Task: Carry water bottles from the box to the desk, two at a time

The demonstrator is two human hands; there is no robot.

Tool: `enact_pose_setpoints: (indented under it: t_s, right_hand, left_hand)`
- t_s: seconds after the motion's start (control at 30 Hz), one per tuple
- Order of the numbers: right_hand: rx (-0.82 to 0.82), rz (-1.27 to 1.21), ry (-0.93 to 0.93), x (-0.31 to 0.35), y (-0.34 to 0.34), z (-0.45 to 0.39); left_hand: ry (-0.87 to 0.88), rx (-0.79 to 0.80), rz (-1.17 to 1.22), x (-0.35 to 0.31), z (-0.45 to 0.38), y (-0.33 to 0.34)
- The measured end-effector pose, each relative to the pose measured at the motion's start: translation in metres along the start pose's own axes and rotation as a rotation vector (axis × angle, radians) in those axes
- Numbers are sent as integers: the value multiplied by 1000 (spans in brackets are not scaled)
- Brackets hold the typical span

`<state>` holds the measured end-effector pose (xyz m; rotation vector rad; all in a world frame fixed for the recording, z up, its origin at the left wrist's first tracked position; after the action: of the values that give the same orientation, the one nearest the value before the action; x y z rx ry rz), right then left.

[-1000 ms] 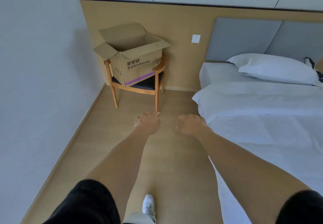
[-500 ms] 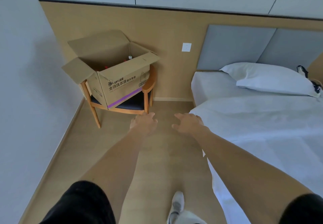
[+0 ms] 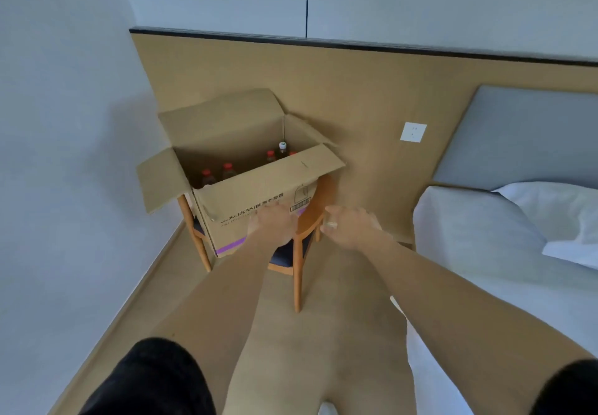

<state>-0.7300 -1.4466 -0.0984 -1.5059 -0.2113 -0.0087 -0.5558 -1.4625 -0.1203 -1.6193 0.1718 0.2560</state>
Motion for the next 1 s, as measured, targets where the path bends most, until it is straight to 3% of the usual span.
enact_pose_setpoints:
  t_s: [0.2, 0.43, 0.77, 1.0]
  right_hand:
    - [-16, -34, -104, -1, -14, -103]
    - [6, -32, -186, 19, -3, -217]
    - [56, -31, -249, 37, 4, -399]
    - [141, -41, -294, 52, 42, -476]
  left_hand:
    - [-83, -78, 4, -15, -81, -16]
    - [-170, -168, -4, 19, -180, -15]
    - [-318, -124, 84, 90, -348, 24]
    - [-395, -69, 71, 134, -391, 44]
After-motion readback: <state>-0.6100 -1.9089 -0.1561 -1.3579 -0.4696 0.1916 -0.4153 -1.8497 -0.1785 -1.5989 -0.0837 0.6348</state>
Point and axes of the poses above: each hand's wrist, its own z-axis away from the middle knuckle, its own y-axis out of the palm, x = y × z, the point moved 5 cm from there along -z, towards the middle knuckle, and after that the axes turned 11 degrees about -x, right-handed, at the moved point
